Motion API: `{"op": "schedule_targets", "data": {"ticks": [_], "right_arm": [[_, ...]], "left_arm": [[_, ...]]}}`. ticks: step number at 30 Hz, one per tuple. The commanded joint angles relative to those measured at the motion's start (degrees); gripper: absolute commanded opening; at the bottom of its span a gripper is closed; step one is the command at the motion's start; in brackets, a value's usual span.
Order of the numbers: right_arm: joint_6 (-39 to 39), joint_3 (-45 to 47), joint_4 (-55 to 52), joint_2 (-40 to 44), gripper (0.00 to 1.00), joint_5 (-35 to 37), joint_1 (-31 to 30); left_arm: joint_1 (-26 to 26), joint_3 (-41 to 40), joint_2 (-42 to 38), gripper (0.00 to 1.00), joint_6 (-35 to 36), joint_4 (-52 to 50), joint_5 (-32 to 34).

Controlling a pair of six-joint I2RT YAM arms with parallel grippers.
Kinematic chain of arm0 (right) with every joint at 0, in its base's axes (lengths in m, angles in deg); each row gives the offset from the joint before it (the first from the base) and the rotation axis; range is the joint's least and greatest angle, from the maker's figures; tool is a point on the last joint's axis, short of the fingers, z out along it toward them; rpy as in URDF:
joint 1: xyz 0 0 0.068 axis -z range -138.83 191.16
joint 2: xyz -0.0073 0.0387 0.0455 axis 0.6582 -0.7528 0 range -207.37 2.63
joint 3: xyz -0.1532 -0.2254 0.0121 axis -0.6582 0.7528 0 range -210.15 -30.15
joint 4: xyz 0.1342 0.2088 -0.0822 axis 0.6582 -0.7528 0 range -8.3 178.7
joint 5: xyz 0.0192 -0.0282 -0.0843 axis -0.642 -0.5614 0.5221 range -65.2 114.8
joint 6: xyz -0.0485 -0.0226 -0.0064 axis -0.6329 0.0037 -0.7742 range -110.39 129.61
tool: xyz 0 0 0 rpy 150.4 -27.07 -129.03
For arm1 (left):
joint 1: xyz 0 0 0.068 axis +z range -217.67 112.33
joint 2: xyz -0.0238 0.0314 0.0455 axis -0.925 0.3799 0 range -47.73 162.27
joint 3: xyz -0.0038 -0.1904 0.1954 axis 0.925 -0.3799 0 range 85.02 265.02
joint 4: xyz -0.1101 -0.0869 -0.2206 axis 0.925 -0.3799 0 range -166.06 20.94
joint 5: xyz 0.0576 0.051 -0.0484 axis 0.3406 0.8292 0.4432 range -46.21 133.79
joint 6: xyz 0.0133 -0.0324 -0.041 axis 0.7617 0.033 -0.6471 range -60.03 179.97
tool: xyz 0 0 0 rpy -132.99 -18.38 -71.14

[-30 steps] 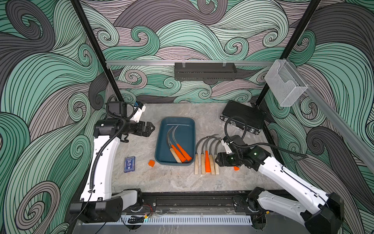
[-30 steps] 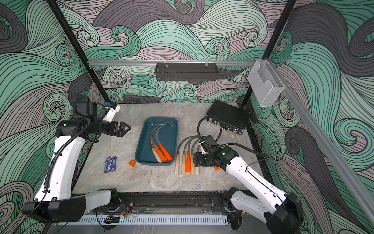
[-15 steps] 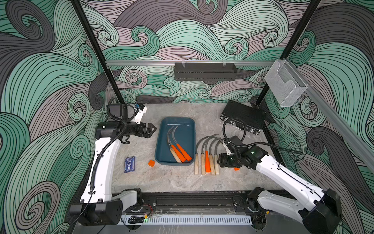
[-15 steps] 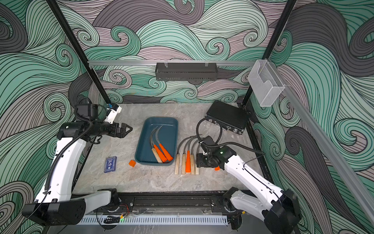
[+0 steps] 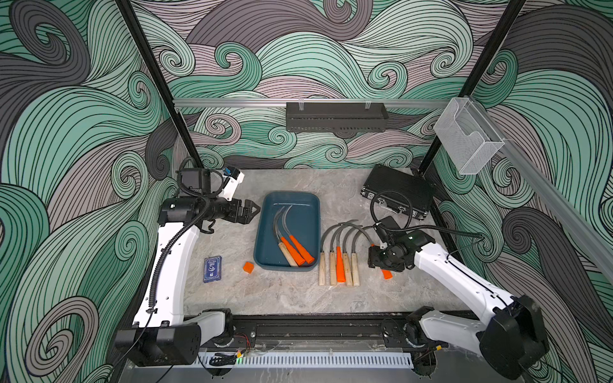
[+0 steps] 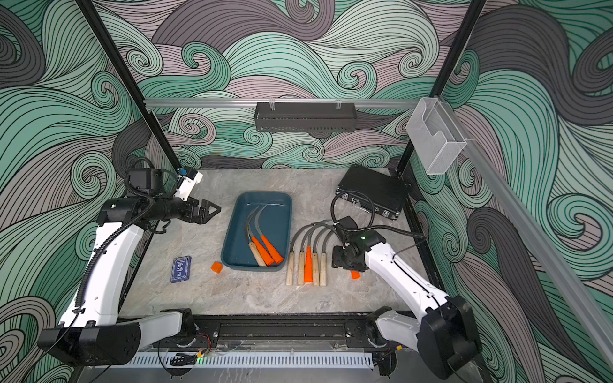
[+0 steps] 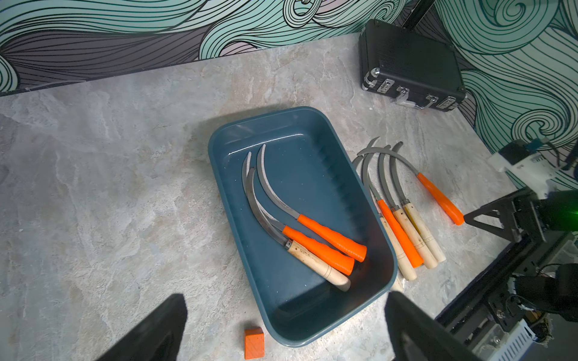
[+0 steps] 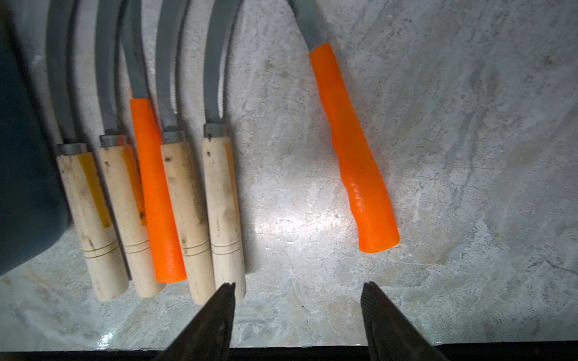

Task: Put small sickles into storage boxes
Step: Pick up the sickle at the center of the board.

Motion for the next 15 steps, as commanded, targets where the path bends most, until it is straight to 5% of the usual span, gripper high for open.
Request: {"op": "schedule_targets", "data": {"ticks": [1,15], "right_arm": [[-1.42,-1.31,-1.3,-1.71,0.67,1.6,1.66],[-4.42,-5.07,-0.86,-13.0,0.69,5.51,4.29]], "left_arm": [[-0.47,-0.08,0.11,0.98,-0.28,1.06,-3.66],[-0.73,-0.96,1.46,0.98,-0.21,1.7,-4.18]]}}
